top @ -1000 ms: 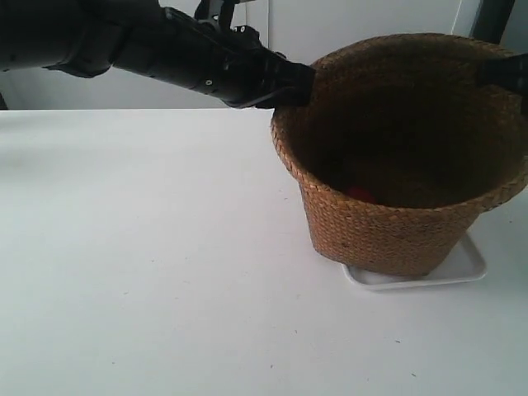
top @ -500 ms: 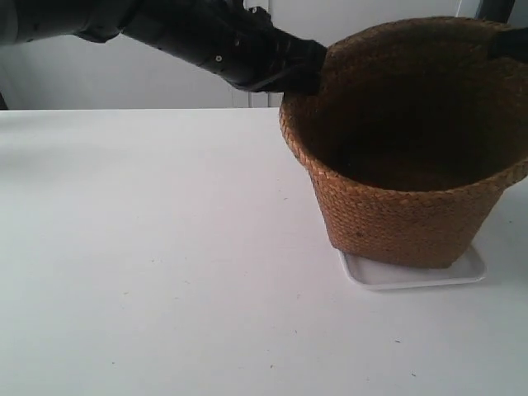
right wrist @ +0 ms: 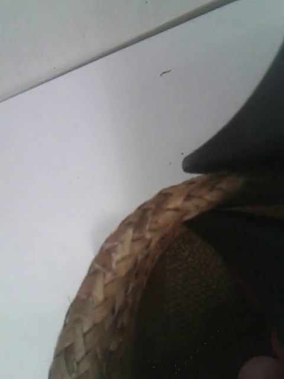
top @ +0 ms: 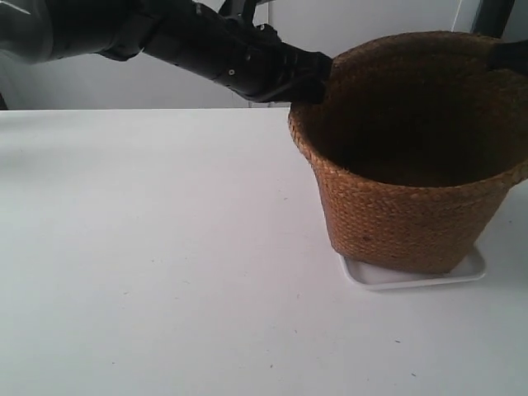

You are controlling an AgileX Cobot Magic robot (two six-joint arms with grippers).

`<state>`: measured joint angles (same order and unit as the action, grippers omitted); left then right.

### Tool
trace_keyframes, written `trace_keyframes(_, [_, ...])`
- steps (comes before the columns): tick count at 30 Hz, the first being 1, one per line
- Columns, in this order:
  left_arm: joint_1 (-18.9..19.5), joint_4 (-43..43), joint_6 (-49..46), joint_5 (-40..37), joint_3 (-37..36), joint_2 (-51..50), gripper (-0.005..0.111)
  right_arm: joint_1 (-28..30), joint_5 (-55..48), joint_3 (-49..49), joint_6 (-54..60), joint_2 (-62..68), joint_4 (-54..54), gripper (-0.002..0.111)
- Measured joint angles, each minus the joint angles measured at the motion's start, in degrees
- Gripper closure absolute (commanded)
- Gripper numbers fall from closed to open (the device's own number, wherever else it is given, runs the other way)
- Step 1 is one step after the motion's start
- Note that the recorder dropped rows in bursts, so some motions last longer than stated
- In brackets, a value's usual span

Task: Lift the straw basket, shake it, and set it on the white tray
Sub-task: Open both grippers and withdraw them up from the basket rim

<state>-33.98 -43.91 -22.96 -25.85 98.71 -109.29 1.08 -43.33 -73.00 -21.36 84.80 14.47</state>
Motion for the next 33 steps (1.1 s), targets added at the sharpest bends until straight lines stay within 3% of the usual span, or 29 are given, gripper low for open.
trace_keyframes(1, [0.12, -0.10, -0.10, -0.16, 0.12, 0.00, 0.047, 0.14, 0.12, 0.00, 0.26, 0.02, -0.11, 0.048])
trace_keyframes(2, [0.30, -0.23, -0.35, -0.44, 0.22, 0.00, 0.038, 0.55, 0.32, 0.00, 1.06, 0.13, -0.10, 0.041])
trace_keyframes(3, [0.47, -0.23, -0.35, -0.44, 0.22, 0.00, 0.025, 0.64, 0.37, 0.00, 1.06, 0.13, 0.20, 0.026])
trace_keyframes(5, [0.84, 0.14, -0.44, -0.44, 0.22, -0.15, 0.021, 1.19, 0.72, 0.00, 1.37, 0.13, 0.90, 0.021])
trace_keyframes(15, [1.21, 0.48, -3.90, 0.53, 1.90, 1.35, 0.022, 1.28, 9.49, 0.00, 1.47, -0.89, -4.23, 0.026])
trace_keyframes(24, [1.21, 4.22, -6.62, -1.28, 4.41, 5.01, 0.022, 1.28, 13.88, 0.00, 2.50, -5.25, -8.26, 0.062])
trace_keyframes(29, [1.21, 9.76, -4.79, -4.98, 4.25, 10.87, 0.022, 1.28, 16.27, 0.00, 1.93, -14.21, -8.39, 0.073])
trace_keyframes(33, [1.21, 10.60, -4.57, -6.81, 0.77, 17.44, 0.022, 1.28, 16.95, 0.45, 0.94, -21.79, -8.39, 0.073])
